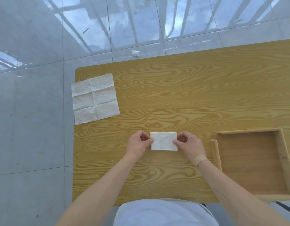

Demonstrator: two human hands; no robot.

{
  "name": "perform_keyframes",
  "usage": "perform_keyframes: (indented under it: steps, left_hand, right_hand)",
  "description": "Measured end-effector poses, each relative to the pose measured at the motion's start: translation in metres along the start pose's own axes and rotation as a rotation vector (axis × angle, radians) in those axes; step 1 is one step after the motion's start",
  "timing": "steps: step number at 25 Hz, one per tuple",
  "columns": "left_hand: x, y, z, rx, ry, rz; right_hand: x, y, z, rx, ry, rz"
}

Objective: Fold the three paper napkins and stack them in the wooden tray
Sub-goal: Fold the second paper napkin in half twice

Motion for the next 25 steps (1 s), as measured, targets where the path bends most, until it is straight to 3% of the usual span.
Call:
perform_keyframes:
  steps: [14,25]
  left_hand:
    - [-0.0001,0.0025,0.0033,-0.041,0.034,-0.045]
    - [-0.004,0.0094,0.0082,-0.122,0.087,-0.244]
  right_hand:
    - [0.0036,0.0034,0.0012,-0.08,0.004,0.078]
    - [0.0023,0.0058,-0.0022,-0.077,-0.023,0.164]
Point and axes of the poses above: each hand's wrist, its own z-axis away from the middle knuckle, its own y-axis out of the palm, x = y × z, the point moved 1 cm from there along -z, towards the middle knuckle, and after that the axes turned 6 degrees about x, right-handed, at the moved point
